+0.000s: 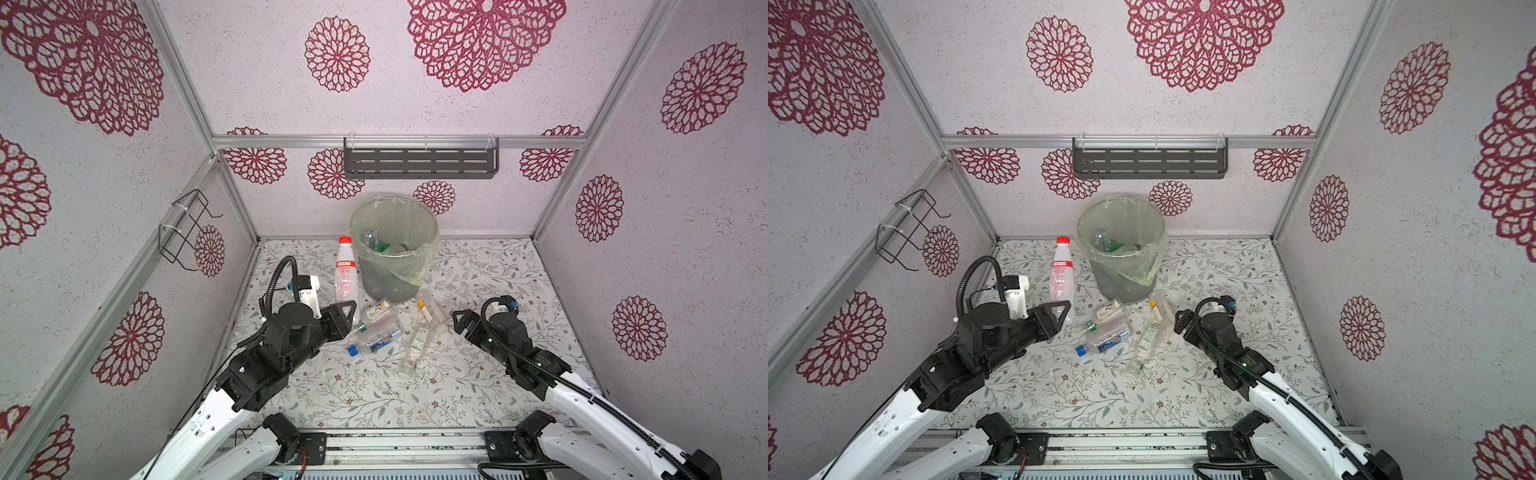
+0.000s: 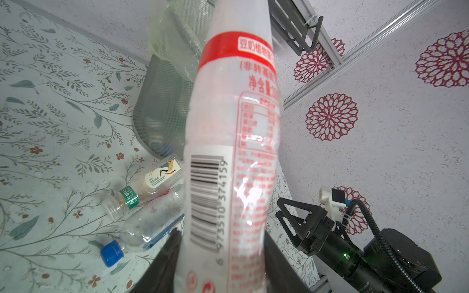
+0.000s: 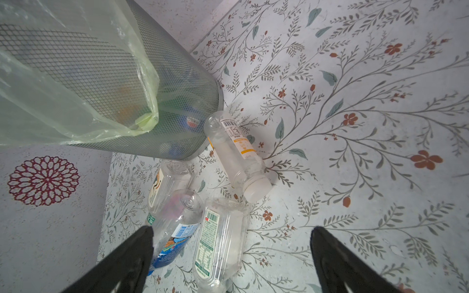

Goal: Throw the plastic bottles in the bin
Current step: 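Carry the red-capped bottle over the bin and open the left gripper, then withdraw the left gripper from the bin while the right gripper lowers toward the yellow-labelled bottle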

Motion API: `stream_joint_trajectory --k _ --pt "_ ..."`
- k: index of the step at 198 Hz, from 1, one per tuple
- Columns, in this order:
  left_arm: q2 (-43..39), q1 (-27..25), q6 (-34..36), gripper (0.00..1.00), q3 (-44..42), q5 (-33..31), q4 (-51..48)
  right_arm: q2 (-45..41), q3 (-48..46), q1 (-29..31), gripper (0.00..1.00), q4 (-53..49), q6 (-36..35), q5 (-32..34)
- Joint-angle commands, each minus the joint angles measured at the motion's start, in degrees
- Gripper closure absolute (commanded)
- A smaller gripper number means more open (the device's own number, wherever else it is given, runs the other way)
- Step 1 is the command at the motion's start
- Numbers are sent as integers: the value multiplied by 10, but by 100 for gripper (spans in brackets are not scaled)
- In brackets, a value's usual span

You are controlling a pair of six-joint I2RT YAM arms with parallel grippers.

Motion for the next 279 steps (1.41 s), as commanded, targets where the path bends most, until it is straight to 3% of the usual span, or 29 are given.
stream_joint_trajectory --k 1,50,97,110,135,148,176,212,257,279 --pt "-19 4 -24 53 -18 -2 4 3 1 -3 1 22 -3 -4" --pt "21 5 -12 53 30 -39 25 11 3 -3 1 29 -1 -14" --pt "264 34 47 46 276 -11 11 7 3 -4 1 28 0 -15" --pt "346 54 43 37 361 18 -12 5 4 -4 1 25 -1 -12" --pt "469 98 26 1 498 95 -68 -6 9 -4 1 17 -1 -7" --pt "498 115 22 3 541 133 -81 -11 11 -5 1 11 -2 -5" --pt "488 126 41 3 586 140 -96 -17 15 -6 1 -1 -8 2" --pt "435 166 43 3 573 175 -89 -5 16 -7 1 4 -15 3" --pt "360 221 58 3 498 194 -68 28 30 -7 1 12 -34 -13" --pt "321 223 67 3 406 219 -3 54 37 -7 1 9 -40 -25"
